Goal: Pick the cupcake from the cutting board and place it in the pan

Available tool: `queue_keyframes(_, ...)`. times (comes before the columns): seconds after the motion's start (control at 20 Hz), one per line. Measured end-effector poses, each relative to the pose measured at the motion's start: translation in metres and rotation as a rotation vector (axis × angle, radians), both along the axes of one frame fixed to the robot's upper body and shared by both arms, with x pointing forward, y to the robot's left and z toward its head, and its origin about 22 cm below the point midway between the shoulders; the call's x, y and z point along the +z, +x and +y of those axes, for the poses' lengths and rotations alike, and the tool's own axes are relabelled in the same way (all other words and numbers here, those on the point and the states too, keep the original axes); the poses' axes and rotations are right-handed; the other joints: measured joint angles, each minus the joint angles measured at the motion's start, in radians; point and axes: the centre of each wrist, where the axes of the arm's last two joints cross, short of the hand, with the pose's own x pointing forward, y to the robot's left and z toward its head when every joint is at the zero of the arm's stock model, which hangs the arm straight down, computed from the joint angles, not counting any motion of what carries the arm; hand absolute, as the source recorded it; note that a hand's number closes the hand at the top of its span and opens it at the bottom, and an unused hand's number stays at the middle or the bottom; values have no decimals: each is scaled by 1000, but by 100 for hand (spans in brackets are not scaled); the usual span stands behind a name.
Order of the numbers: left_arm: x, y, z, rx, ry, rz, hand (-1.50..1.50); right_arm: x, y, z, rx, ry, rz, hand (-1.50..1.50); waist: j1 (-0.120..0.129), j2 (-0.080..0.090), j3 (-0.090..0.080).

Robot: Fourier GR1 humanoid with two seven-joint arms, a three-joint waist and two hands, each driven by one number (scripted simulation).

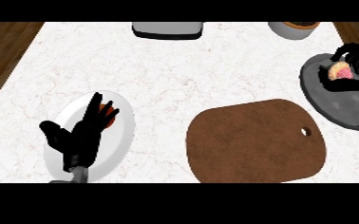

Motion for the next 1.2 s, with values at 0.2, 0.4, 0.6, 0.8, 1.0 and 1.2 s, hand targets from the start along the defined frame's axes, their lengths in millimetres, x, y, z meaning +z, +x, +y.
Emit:
queue_keyframes(0.2, 3, 4, -5, -20, -3, -2, 0, -4, 5, -15, -75, -78, 99, -150, 20, 10, 0)
queue_keyframes(0.4, 3, 6, -10, -30, -1, -13, 0, -15, 7, -21, -66, -82, 168, -150, 29, 15, 2)
queue_keyframes(0.6, 2, 7, -11, -40, -2, -13, 0, -13, 11, -23, -26, -25, 139, -150, 31, 18, 4)
queue_keyframes(0.8, 1, 5, -13, -33, -5, -11, 0, -12, 17, -20, 47, 173, 81, -150, 26, 17, 6)
queue_keyframes(1.0, 0, 2, -12, -24, -2, -14, 0, -6, 19, -26, 108, 402, 31, -150, 20, 15, 5)
queue_keyframes(1.2, 0, 4, -8, -7, -2, -13, 0, 0, 8, -48, 156, 601, 19, -150, 7, 13, 5)
